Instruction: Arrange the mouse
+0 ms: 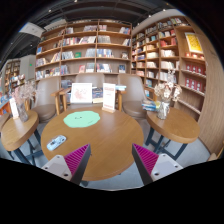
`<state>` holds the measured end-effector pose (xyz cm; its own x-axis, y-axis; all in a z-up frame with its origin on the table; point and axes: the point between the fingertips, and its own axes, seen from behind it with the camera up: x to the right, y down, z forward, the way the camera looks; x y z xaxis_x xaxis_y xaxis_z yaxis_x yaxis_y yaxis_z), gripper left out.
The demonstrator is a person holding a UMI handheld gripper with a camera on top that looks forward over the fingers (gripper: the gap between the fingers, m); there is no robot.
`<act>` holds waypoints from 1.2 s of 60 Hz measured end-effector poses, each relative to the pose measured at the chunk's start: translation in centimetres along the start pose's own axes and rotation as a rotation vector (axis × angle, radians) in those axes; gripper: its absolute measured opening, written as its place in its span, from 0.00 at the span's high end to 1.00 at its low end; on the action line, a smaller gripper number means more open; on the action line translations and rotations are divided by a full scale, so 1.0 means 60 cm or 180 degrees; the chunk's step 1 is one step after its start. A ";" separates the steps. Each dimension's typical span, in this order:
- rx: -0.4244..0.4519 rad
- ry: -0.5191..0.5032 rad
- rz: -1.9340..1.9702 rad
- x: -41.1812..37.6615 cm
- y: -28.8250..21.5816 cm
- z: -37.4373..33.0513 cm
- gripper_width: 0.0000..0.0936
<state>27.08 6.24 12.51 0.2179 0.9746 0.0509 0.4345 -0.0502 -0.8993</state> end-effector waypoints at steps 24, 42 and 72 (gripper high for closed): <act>-0.0071 -0.0236 -0.0248 -0.124 0.033 0.042 0.09; -0.0244 -0.0545 -0.0294 -0.258 0.077 0.048 0.09; -0.0431 -0.0811 -0.0353 -0.431 0.137 0.069 0.09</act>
<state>21.41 -18.45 1.98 -0.0562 0.9982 0.0195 0.5595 0.0477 -0.8275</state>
